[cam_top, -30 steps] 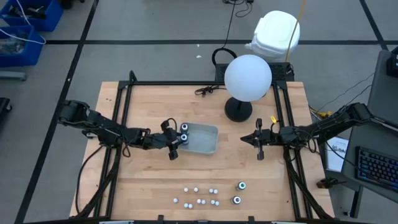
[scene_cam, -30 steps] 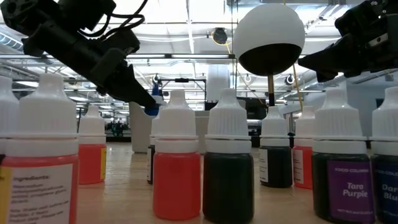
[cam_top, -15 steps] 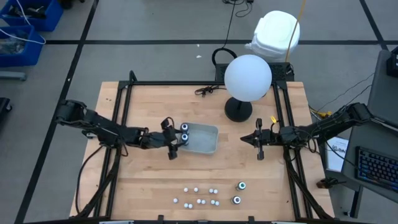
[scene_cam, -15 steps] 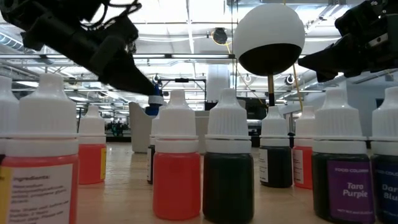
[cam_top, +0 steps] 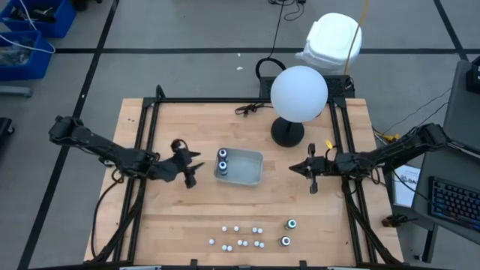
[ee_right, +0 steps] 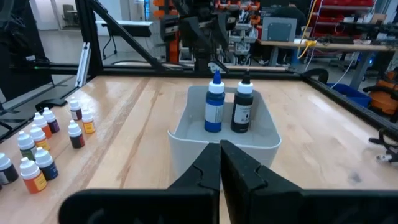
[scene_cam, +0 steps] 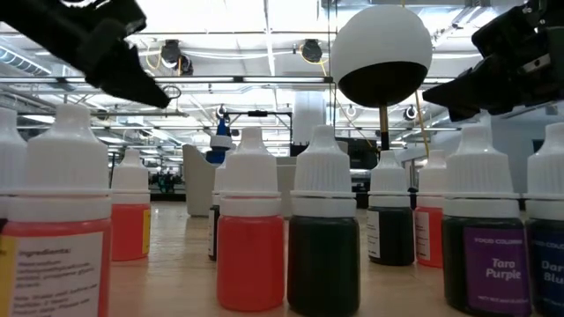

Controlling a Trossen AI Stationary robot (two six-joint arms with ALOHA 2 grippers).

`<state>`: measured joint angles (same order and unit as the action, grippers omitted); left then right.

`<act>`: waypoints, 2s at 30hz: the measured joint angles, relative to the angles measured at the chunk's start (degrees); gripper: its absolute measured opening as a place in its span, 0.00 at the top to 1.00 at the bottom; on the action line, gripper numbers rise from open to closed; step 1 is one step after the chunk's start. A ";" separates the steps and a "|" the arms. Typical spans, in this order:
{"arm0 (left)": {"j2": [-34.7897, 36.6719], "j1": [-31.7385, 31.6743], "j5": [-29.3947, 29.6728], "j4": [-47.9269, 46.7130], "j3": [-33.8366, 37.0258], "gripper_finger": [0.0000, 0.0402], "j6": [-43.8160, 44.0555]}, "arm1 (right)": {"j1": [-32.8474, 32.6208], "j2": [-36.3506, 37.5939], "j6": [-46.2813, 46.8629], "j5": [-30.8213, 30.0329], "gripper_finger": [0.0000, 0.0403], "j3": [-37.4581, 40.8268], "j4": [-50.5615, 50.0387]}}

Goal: Pick & Place food coloring
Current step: Adjust the gray bin

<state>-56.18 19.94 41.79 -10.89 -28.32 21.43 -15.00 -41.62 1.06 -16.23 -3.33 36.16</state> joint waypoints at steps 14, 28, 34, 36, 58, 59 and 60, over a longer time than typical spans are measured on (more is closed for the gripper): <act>-10.12 1.03 4.86 4.88 5.52 0.98 16.85 | 0.00 -8.80 0.85 6.51 1.00 0.02 5.89; -26.50 0.97 2.14 27.70 7.80 0.98 15.99 | 0.33 -23.53 0.44 4.35 1.00 -5.53 12.82; -27.98 0.97 0.23 28.52 7.80 0.99 16.44 | 1.76 -29.00 -0.21 4.35 1.00 -7.42 12.79; -27.96 0.97 -0.86 30.23 7.80 0.99 16.00 | 2.85 -30.48 0.18 4.37 1.00 -7.57 13.39; -27.96 0.99 -5.98 32.17 4.68 0.98 10.36 | 6.84 -33.03 2.82 4.50 1.00 -7.66 13.77; -27.96 0.99 -5.98 32.13 4.68 0.98 10.31 | 6.84 -33.03 2.82 4.50 1.00 -7.66 13.75; -27.96 0.99 -5.98 32.05 4.68 0.98 10.04 | 6.84 -33.03 2.82 4.50 1.00 -7.66 13.77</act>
<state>-84.14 20.93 35.81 21.16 -23.64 31.47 -8.16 -74.65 3.88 -11.73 -10.98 49.93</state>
